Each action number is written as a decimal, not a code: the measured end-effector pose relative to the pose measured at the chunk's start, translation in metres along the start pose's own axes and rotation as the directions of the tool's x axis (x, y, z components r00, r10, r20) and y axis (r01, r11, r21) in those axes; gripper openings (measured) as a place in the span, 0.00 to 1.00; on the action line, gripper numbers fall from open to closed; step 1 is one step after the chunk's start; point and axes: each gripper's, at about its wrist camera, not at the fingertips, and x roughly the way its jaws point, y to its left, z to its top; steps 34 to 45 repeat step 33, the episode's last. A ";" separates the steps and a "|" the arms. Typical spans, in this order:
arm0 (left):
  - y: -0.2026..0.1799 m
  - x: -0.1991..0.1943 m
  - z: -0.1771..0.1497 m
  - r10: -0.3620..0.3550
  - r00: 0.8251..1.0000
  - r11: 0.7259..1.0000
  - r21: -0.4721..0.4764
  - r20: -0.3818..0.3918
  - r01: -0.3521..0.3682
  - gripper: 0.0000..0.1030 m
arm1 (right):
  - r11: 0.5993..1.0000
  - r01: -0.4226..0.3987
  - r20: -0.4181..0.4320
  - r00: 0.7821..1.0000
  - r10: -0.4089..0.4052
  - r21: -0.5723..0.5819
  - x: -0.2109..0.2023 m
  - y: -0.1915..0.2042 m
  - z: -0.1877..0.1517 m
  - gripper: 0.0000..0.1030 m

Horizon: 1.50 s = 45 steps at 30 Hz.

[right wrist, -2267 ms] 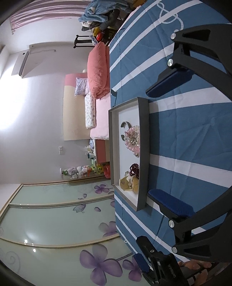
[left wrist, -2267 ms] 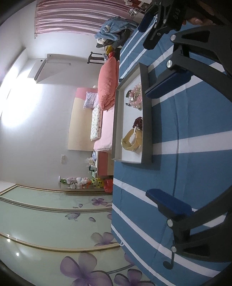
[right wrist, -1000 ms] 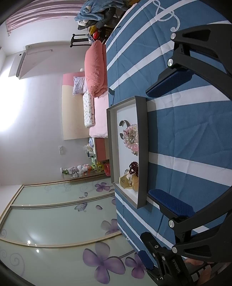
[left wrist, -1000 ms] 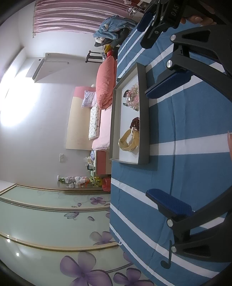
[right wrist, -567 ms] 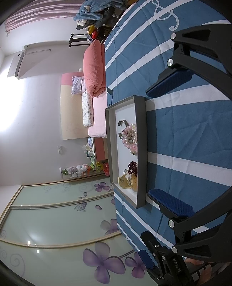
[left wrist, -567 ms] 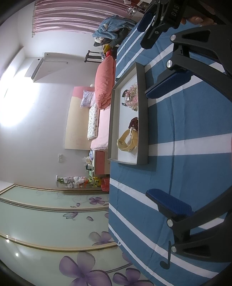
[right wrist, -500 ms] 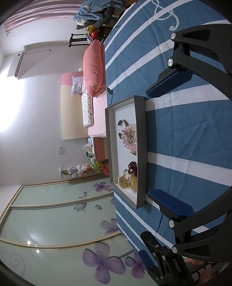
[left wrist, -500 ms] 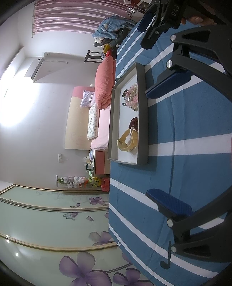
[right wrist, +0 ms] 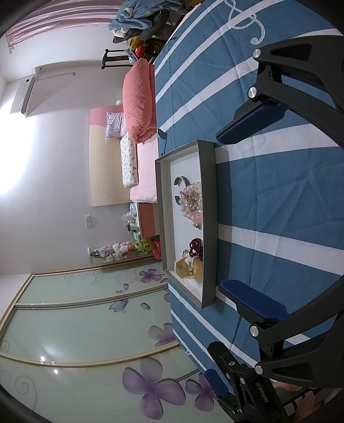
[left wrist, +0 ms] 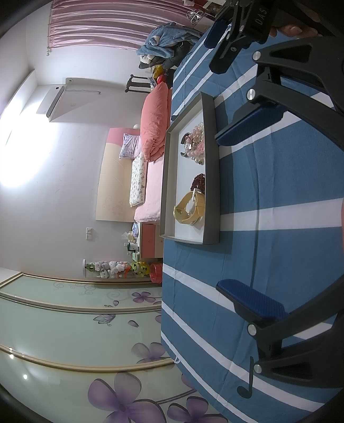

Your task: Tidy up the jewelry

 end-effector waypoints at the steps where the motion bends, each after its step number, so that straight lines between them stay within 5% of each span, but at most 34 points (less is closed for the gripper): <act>1: 0.000 0.000 0.000 0.000 1.000 1.000 0.000 0.000 0.000 0.96 | 1.000 0.000 0.000 1.000 0.000 0.000 0.000 0.000 0.000 0.98; 45: 0.000 0.001 0.001 0.003 1.000 1.000 -0.003 -0.003 -0.003 0.96 | 1.000 -0.002 -0.002 1.000 0.002 0.001 0.000 0.000 0.000 0.98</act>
